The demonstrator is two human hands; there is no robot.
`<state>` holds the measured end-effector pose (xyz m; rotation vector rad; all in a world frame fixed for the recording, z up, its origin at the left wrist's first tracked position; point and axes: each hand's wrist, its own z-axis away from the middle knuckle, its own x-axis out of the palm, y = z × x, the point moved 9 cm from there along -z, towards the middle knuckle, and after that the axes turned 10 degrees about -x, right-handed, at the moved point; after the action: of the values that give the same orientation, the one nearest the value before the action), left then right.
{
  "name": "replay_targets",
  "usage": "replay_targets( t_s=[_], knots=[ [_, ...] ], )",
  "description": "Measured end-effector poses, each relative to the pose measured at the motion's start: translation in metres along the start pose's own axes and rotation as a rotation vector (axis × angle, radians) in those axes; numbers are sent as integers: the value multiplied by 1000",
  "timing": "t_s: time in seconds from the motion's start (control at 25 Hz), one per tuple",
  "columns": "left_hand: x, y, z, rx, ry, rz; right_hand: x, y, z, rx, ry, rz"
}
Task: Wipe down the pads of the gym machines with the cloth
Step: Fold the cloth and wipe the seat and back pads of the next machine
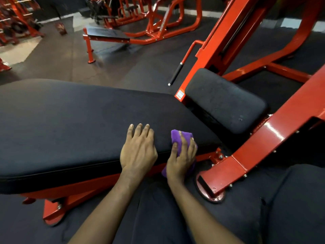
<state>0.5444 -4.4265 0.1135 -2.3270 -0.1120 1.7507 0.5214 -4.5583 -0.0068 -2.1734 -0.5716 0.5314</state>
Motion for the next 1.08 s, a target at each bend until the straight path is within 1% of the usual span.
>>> replay_targets(
  t_s=[0.04, 0.12, 0.24, 0.32, 0.4, 0.44, 0.48, 0.52, 0.6, 0.68, 0.72, 0.76, 0.8, 0.92, 0.96, 1.0, 1.08],
  knots=[
    [1, 1, 0, 7, 3, -8, 0, 10, -2, -15, -22, -4],
    [3, 1, 0, 12, 12, -12, -6, 56, -20, 26, -32, 35],
    [5, 2, 0, 15, 18, -26, -9, 133, -48, 178, -36, 97],
    [6, 2, 0, 24, 21, -23, -12, 168, -65, 326, -72, 96],
    [7, 2, 1, 30, 25, -18, -20, 197, -75, 551, -44, 54],
    [7, 2, 1, 28, 24, -10, -23, 201, -77, 637, -11, 42],
    [7, 2, 1, 23, 22, 2, -23, 190, -76, 675, 20, 31],
    [6, 2, 1, 16, 23, 19, -22, 169, -74, 643, 57, 16],
    [4, 1, 0, -3, 31, 72, -14, 114, -60, 423, 91, -5],
    [5, 1, 1, -1, 29, 107, -5, 85, -38, 217, 42, 28],
    [6, 1, 1, 5, 29, 111, -4, 86, -35, 178, 1, 34],
    [7, 1, 2, 8, 28, 112, -4, 98, -38, 172, -36, 26],
    [7, 1, 2, 8, 25, 113, -6, 117, -45, 219, -65, 19],
    [7, 1, -4, -11, 28, 145, -22, 187, -77, 525, -121, 40],
    [6, 1, -6, -25, 25, 161, -27, 204, -86, 596, -144, 52],
    [5, 1, -7, -43, 15, 174, -32, 213, -96, 622, -162, 54],
    [0, 3, -11, -97, -17, 201, -44, 211, -122, 573, -159, 34]
  ],
)
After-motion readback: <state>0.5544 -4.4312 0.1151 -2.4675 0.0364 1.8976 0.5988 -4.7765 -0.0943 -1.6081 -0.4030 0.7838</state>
